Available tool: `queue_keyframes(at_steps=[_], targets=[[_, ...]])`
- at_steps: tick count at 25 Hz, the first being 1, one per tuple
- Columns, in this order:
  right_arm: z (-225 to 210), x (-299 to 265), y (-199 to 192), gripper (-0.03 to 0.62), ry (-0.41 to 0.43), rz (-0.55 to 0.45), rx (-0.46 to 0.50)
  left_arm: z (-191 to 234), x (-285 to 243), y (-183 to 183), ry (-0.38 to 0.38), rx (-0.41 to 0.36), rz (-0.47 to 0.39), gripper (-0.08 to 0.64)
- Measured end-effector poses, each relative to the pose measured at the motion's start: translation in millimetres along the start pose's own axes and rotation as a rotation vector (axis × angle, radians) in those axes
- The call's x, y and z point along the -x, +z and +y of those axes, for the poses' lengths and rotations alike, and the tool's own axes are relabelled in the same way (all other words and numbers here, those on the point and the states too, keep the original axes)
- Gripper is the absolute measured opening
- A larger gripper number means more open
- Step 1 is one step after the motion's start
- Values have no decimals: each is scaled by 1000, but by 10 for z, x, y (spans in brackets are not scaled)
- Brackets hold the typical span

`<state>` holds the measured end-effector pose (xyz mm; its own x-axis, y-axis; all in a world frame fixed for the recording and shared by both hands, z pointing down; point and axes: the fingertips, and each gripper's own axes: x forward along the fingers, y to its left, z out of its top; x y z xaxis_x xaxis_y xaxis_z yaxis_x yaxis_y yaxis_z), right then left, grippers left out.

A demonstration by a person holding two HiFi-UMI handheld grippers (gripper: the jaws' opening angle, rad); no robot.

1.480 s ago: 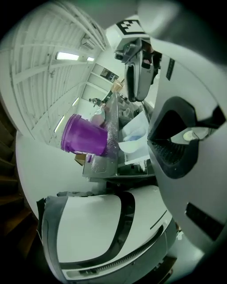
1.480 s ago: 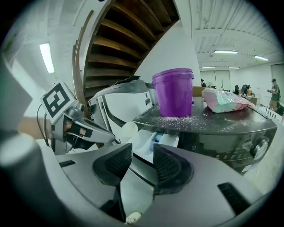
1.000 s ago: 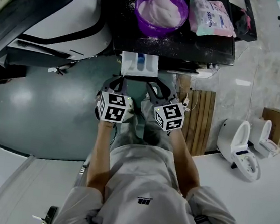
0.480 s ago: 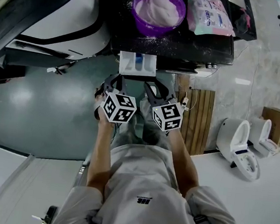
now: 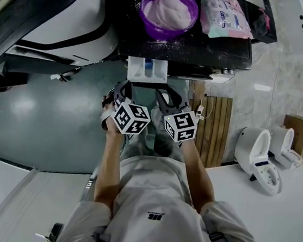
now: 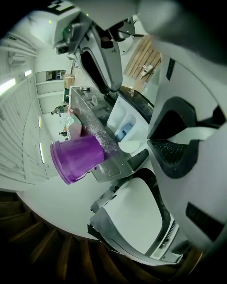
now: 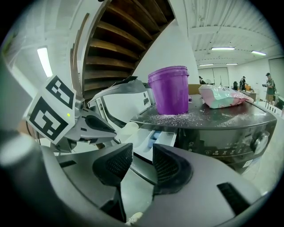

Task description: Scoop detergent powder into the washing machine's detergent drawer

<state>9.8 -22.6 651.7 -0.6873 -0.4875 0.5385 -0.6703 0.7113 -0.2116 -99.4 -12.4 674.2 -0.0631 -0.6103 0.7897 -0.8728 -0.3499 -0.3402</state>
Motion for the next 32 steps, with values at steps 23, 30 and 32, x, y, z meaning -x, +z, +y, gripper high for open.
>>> queue_keyframes(at_steps=[23, 30, 32], targets=[[6, -63, 148, 163, -8, -13, 38, -6, -8, -10, 4, -30, 9, 15], [7, -70, 160, 168, -4, -7, 44, -29, 15, -39, -9, -15, 3, 15], [13, -72, 160, 168, -5, -7, 49, -26, 26, -41, -5, -15, -2, 15]])
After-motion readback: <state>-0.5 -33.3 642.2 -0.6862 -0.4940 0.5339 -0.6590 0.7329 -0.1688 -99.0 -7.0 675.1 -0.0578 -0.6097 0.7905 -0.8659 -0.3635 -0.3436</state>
